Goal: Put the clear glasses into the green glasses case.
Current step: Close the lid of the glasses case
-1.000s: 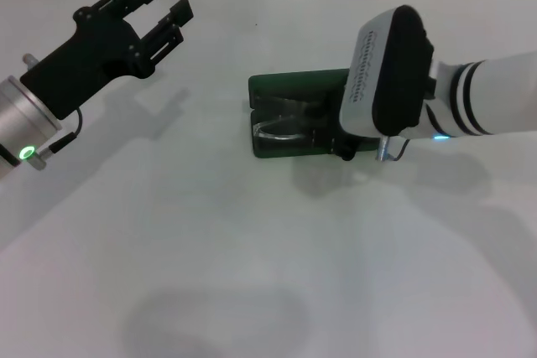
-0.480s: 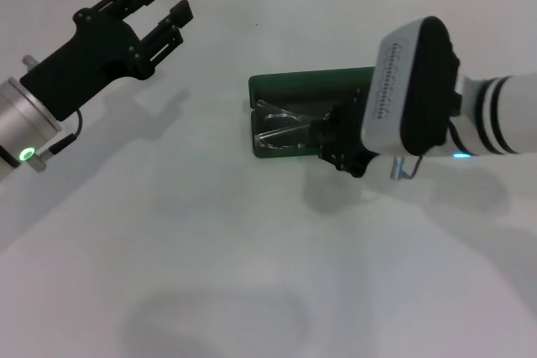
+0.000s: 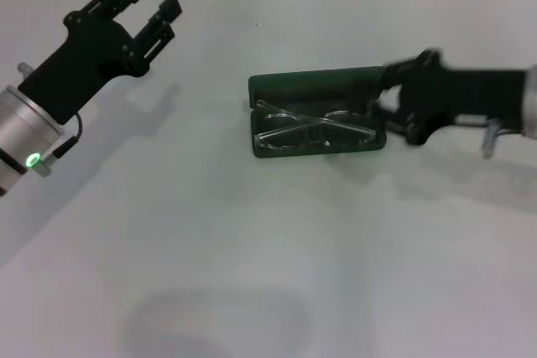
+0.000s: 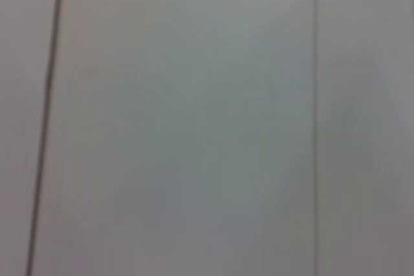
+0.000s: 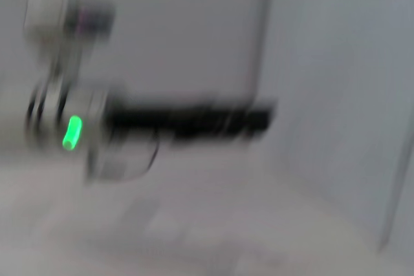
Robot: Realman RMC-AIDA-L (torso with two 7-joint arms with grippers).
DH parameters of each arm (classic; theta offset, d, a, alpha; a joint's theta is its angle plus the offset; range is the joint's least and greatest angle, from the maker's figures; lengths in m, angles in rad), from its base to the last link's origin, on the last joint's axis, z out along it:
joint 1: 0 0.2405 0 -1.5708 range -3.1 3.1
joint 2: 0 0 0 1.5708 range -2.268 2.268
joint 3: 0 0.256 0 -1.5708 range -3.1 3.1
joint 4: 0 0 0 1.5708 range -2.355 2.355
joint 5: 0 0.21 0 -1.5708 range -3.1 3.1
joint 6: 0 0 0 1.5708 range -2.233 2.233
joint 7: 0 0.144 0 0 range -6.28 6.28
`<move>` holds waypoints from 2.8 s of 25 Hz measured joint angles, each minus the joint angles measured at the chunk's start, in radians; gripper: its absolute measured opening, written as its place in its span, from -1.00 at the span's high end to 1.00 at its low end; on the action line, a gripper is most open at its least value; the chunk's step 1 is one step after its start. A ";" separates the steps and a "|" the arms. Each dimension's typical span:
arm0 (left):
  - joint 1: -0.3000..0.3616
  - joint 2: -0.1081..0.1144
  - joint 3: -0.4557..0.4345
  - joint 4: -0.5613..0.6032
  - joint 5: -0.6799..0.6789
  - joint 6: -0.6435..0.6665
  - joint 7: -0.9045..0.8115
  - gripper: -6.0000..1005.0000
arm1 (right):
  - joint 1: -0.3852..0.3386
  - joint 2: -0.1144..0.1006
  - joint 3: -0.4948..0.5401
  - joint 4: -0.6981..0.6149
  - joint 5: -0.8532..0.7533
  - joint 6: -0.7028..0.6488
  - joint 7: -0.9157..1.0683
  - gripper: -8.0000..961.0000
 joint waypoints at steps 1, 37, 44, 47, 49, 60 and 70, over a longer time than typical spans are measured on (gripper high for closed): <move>-0.004 -0.001 0.000 -0.015 -0.017 0.000 0.008 -0.16 | 0.001 0.000 0.048 0.056 0.069 -0.035 -0.058 0.48; -0.210 0.056 0.333 0.095 0.064 -0.331 -0.538 -0.26 | 0.081 0.000 0.403 0.826 0.763 -0.314 -0.739 -0.56; -0.336 0.016 0.339 0.098 0.334 -0.622 -0.707 -0.66 | 0.064 0.001 0.401 0.826 0.786 -0.340 -0.744 -0.55; -0.369 0.007 0.341 0.103 0.473 -0.625 -0.783 -0.74 | 0.063 0.002 0.399 0.827 0.786 -0.338 -0.743 -0.55; -0.387 0.004 0.347 0.105 0.525 -0.625 -0.816 -0.75 | 0.062 0.003 0.399 0.829 0.786 -0.338 -0.742 -0.55; -0.389 0.003 0.491 0.118 0.535 -0.590 -0.840 -0.78 | 0.062 -0.001 0.402 0.830 0.783 -0.326 -0.745 -0.55; -0.366 0.001 0.549 0.127 0.543 -0.575 -0.824 -0.78 | 0.061 -0.002 0.403 0.824 0.779 -0.303 -0.746 -0.55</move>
